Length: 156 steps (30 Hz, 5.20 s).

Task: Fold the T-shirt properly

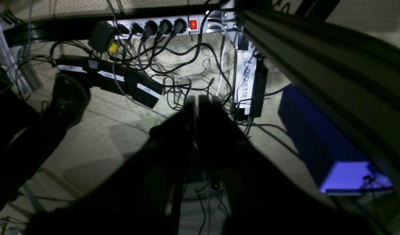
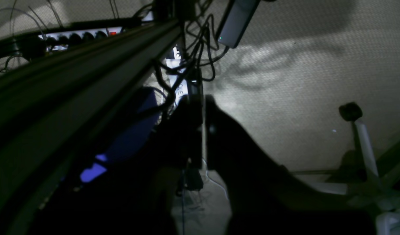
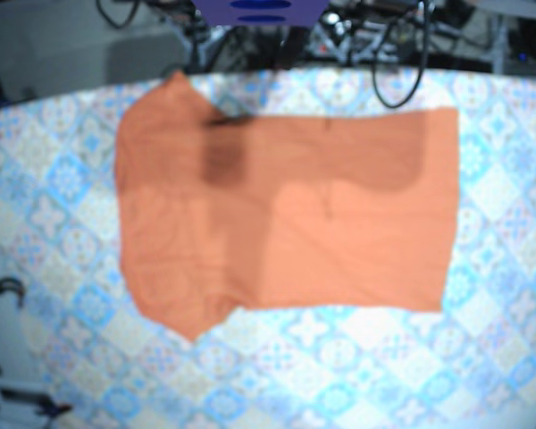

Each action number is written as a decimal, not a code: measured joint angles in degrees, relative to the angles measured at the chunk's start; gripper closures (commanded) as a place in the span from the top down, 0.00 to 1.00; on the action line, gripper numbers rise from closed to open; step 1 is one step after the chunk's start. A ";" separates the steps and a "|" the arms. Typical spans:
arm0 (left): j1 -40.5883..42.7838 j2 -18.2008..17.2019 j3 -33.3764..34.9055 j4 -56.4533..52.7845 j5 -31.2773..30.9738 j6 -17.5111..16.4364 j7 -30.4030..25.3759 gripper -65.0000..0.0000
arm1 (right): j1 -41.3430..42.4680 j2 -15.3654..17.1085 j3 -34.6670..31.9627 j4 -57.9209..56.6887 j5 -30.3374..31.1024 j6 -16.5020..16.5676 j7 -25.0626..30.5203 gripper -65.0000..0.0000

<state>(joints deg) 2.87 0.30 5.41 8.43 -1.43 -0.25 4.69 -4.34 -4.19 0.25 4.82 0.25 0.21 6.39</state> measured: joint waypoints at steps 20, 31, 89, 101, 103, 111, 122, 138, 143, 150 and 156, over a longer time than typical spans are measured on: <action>0.94 -0.15 -1.86 0.11 -2.49 0.00 0.13 0.00 | -0.61 -0.11 0.00 0.07 0.00 0.15 0.24 0.01; 0.98 -0.15 -1.86 0.11 -2.51 0.00 0.15 0.00 | -0.66 -0.11 0.00 0.07 0.00 0.15 0.20 0.01; 55.23 -43.30 -29.00 81.55 38.01 -0.39 -18.97 0.23 | -57.20 13.25 47.06 81.44 -42.53 1.05 36.72 0.01; 52.43 -51.54 -20.76 96.59 44.74 -1.07 -16.44 0.23 | -57.77 8.72 42.86 99.71 -55.23 1.51 32.00 0.01; 50.97 -51.60 -17.57 96.52 46.64 -0.83 -15.56 0.23 | -56.63 8.55 41.13 99.43 -58.88 1.46 32.33 0.02; 49.83 -51.43 -5.25 96.56 53.44 -1.33 -10.36 0.23 | -53.16 4.81 32.63 99.78 -68.06 1.31 32.09 0.31; 49.59 -48.50 -2.08 96.54 53.70 -0.83 -6.32 0.23 | -48.41 5.03 17.97 99.80 -82.05 1.16 32.00 0.52; 49.53 -44.89 -2.19 96.41 53.68 -0.83 -5.73 0.23 | -41.81 5.46 13.88 91.82 -85.99 1.60 31.89 0.54; 49.53 -43.32 -2.34 96.35 53.53 -1.03 -5.97 0.23 | -36.54 6.67 14.36 90.47 -85.33 1.03 31.95 0.54; 49.59 -43.47 -2.36 96.35 53.53 -1.05 -5.70 0.24 | -33.00 7.45 16.35 89.59 -85.26 0.92 32.04 0.54; 49.57 -43.47 -2.36 96.35 53.51 -0.94 -3.58 0.24 | -31.98 7.87 18.40 85.79 -85.53 1.25 30.01 0.54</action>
<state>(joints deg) 52.45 -43.18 3.05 104.77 52.07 -1.19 1.10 -36.32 3.68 18.65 90.61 -85.27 1.45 36.40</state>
